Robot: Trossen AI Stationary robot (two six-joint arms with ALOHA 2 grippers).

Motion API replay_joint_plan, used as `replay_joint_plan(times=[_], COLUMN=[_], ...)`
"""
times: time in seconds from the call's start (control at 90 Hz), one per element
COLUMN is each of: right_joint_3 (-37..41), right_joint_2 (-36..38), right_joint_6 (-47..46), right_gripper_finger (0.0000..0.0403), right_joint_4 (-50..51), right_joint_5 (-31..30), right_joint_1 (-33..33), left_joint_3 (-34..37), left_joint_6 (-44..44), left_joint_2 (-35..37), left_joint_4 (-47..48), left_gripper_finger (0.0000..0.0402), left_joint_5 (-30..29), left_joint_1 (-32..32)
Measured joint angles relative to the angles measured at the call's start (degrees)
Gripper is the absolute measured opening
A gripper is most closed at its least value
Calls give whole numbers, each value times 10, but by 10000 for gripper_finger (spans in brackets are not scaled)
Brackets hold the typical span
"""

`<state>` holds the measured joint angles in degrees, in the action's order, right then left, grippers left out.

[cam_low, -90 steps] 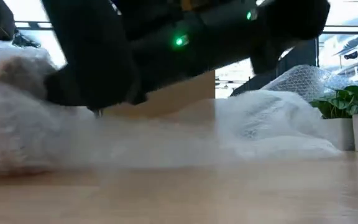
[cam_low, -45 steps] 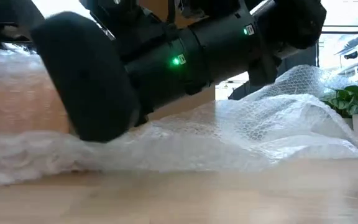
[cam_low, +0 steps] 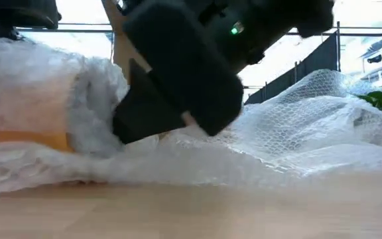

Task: Wrap mug
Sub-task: Wrap the orange cup with the bubble wrap

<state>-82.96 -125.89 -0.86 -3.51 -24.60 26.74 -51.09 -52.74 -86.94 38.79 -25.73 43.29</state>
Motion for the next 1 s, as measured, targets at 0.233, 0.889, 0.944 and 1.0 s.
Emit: replay_joint_plan(times=[0.233, 0.889, 0.944, 1.0], right_joint_3=[0, -2, -3, -5], right_joint_2=[44, 2, -12, -26], right_joint_6=[12, 242, 250, 258], right_gripper_finger=[59, 129, 128, 128], right_joint_4=[64, -98, -121, -155], right_joint_5=[-60, -46, -58, -77], right_joint_1=[26, -7, -9, -10], left_joint_3=[0, 1, 2, 4], left_joint_6=[-3, -4, -4, -4], left_joint_2=[0, 0, -2, -3], left_joint_4=[0, -19, -20, -20], left_gripper_finger=[131, 131, 131, 131], left_joint_5=[3, -21, -27, -29], left_joint_1=[0, 1, 1, 2])
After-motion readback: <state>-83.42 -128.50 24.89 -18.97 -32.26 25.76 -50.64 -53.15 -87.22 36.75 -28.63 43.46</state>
